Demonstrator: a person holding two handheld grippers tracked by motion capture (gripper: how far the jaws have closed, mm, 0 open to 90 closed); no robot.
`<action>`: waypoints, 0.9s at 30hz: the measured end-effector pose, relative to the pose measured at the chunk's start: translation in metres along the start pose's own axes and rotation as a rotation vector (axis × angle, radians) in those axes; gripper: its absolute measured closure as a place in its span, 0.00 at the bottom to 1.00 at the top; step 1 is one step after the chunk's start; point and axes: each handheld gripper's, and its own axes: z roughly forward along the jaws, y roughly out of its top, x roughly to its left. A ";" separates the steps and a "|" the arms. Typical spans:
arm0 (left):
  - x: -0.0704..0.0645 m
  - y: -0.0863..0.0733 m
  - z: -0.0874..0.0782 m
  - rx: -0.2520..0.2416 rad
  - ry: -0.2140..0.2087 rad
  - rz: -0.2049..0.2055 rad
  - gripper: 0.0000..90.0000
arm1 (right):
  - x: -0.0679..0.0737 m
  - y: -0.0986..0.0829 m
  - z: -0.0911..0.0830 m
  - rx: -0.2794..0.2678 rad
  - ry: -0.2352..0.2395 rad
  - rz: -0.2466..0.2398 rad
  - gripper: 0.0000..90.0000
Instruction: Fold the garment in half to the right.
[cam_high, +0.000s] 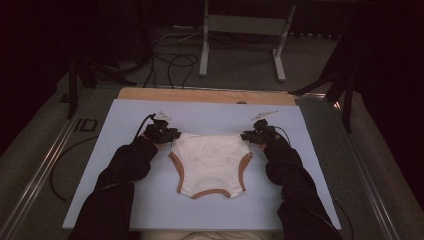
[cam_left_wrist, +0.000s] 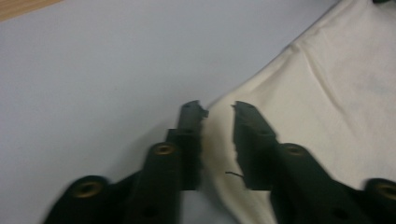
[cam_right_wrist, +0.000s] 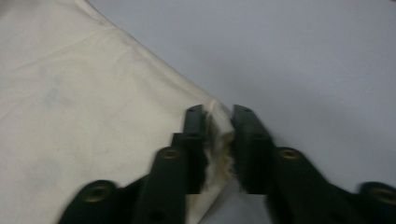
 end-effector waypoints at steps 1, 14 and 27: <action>0.000 0.000 0.000 0.002 0.001 -0.003 0.68 | -0.001 0.001 0.000 -0.003 0.002 0.009 0.74; -0.010 0.002 -0.014 -0.014 -0.053 0.005 0.19 | 0.010 0.011 -0.001 -0.038 0.063 0.022 0.20; -0.032 -0.009 -0.039 -0.025 -0.111 0.075 0.00 | 0.028 0.020 0.003 -0.041 0.122 -0.040 0.13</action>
